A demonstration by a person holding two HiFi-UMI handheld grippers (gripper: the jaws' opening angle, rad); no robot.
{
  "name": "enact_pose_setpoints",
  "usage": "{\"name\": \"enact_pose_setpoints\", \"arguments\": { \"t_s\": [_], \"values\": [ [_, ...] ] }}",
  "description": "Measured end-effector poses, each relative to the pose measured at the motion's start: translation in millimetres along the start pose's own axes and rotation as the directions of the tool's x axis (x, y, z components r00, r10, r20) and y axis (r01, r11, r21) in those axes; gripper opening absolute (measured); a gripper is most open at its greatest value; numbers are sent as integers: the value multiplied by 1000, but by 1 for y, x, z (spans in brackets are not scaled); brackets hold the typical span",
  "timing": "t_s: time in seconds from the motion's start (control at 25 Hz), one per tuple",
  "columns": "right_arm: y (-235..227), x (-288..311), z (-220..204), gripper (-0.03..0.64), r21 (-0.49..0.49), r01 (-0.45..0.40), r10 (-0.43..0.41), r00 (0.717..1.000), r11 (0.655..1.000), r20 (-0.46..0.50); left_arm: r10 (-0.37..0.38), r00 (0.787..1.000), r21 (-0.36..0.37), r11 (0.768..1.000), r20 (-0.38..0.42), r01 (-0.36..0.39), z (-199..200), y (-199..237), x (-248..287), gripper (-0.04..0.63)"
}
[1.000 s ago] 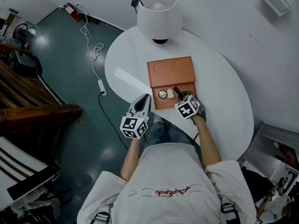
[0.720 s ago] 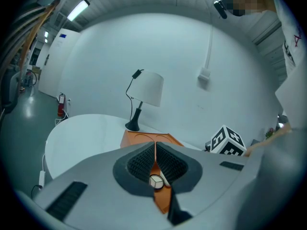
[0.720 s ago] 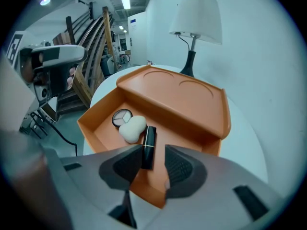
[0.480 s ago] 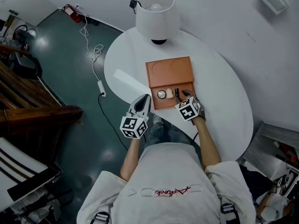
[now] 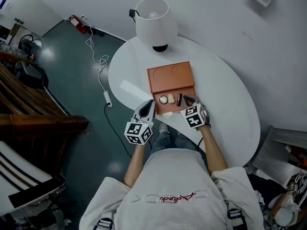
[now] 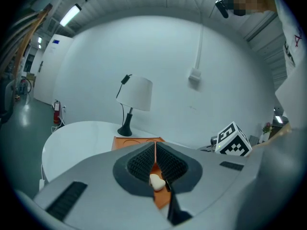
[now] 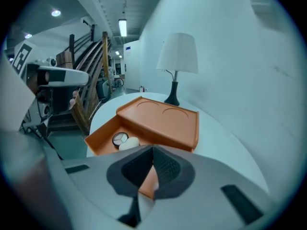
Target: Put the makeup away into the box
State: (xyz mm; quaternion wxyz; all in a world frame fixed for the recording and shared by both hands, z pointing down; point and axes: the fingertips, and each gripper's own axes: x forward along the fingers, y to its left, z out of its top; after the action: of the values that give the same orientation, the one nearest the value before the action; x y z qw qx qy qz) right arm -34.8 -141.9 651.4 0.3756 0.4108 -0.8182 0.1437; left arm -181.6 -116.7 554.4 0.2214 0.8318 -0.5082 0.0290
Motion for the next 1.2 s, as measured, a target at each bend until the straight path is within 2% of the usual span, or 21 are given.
{"name": "enact_pose_setpoints", "arguments": {
  "t_s": [0.28,0.48,0.6,0.92,1.2],
  "values": [
    [-14,-37,21,18,118,-3,-20,982,993,190,0,1000,36,999,29,-1,13,-24,-3,15],
    [-22,-76,43,18,163,-14,-44,937,987,348,6,999,55,998,45,-9,19,-43,-7,15],
    [-26,-97,51,18,170,-18,-55,910,985,411,9,998,72,997,56,-13,22,-54,-9,15],
    [-26,-130,57,18,138,-35,-35,880,990,474,29,995,85,996,100,-38,31,-75,-11,15],
    [-30,-140,54,18,142,-36,-38,872,989,489,37,993,92,995,116,-48,34,-85,-10,15]
  ]
}}
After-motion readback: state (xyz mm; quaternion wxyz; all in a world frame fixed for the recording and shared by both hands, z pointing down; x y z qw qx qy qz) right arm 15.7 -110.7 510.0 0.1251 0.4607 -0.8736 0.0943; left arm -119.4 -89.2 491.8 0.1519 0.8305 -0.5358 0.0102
